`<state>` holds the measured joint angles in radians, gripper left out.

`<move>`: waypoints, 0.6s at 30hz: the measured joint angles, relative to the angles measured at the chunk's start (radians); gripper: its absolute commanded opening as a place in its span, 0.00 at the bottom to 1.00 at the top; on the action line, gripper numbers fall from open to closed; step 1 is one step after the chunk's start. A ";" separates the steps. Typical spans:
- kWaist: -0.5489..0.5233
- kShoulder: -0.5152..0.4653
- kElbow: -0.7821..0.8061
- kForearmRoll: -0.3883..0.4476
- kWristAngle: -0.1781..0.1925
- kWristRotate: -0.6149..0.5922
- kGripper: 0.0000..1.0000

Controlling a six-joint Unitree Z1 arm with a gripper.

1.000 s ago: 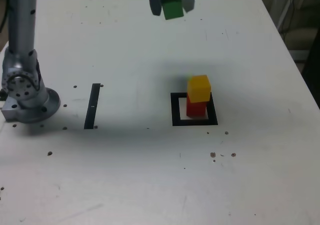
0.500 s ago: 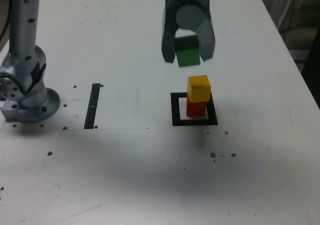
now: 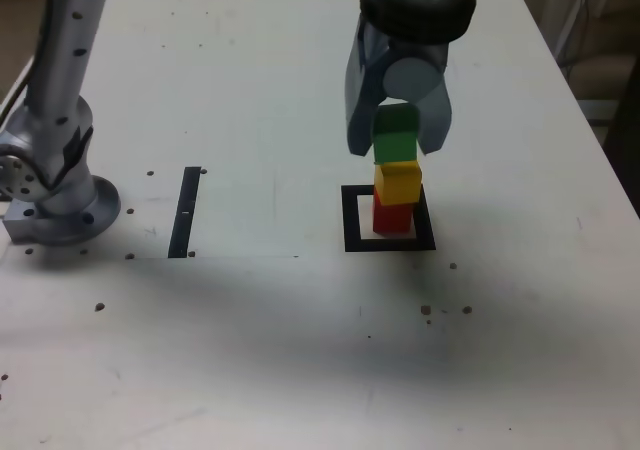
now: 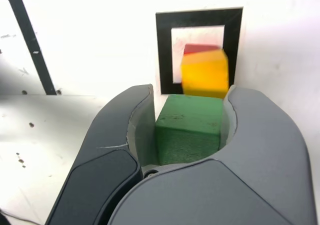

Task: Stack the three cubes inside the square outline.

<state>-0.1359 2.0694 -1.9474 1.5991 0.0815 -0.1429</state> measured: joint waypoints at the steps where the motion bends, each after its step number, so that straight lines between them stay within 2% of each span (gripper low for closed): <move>1: 0.003 0.002 -0.007 0.000 0.002 0.003 0.15; 18: 0.052 0.046 -0.015 0.001 -0.015 0.040 0.16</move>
<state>-0.0834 2.1156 -1.9629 1.5999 0.0669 -0.1026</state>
